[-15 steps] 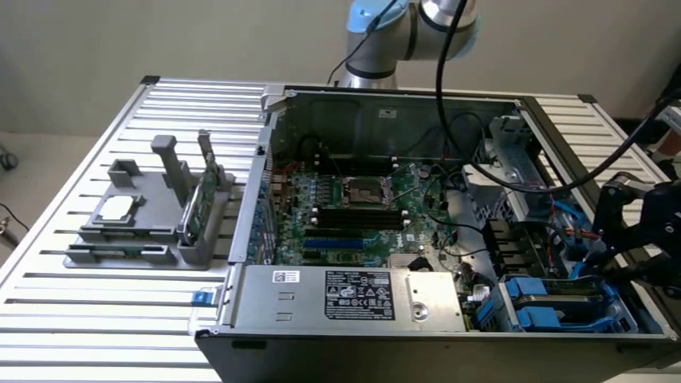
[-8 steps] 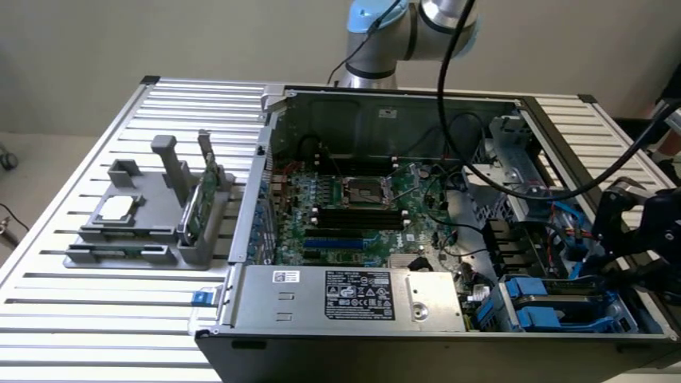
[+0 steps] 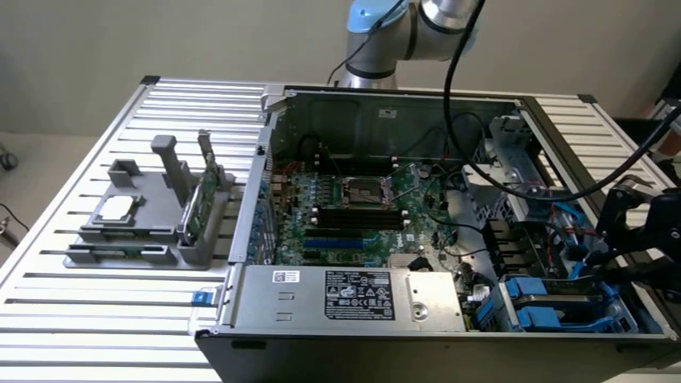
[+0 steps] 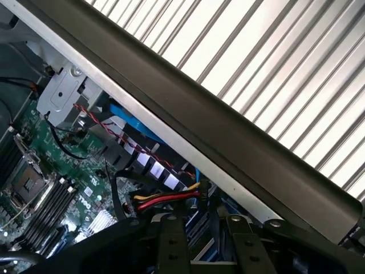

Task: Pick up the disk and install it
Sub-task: 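Insert the first disk wire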

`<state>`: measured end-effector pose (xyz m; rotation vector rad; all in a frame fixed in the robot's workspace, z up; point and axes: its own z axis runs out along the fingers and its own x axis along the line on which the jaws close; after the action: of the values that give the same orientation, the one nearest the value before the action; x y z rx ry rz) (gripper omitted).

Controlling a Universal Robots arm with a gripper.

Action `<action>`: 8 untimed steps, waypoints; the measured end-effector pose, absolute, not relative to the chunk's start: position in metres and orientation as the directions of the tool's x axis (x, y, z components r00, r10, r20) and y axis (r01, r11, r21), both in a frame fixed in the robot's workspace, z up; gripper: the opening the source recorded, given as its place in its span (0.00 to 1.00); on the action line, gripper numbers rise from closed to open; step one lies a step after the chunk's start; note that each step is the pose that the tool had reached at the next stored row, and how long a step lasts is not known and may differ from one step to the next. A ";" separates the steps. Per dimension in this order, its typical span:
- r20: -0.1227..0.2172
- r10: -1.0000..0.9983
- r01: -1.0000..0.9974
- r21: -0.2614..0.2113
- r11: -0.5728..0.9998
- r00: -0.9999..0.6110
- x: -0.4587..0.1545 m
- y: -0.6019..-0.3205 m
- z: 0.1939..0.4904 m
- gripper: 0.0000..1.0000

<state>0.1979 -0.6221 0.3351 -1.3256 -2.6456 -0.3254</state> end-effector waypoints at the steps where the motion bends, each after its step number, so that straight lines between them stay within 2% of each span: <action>1: 0.243 0.768 0.804 0.120 0.582 -0.593 0.198 -0.622 0.334 0.31; 5: 0.246 0.768 0.805 0.117 0.582 -0.591 0.199 -0.622 0.333 0.31; 6: 0.248 0.768 0.805 0.115 0.582 -0.591 0.199 -0.622 0.333 0.29; 8: 0.251 0.768 0.806 0.110 0.581 -0.589 0.199 -0.622 0.333 0.19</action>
<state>0.1988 -0.6222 0.3328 -1.3239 -2.6335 -0.3179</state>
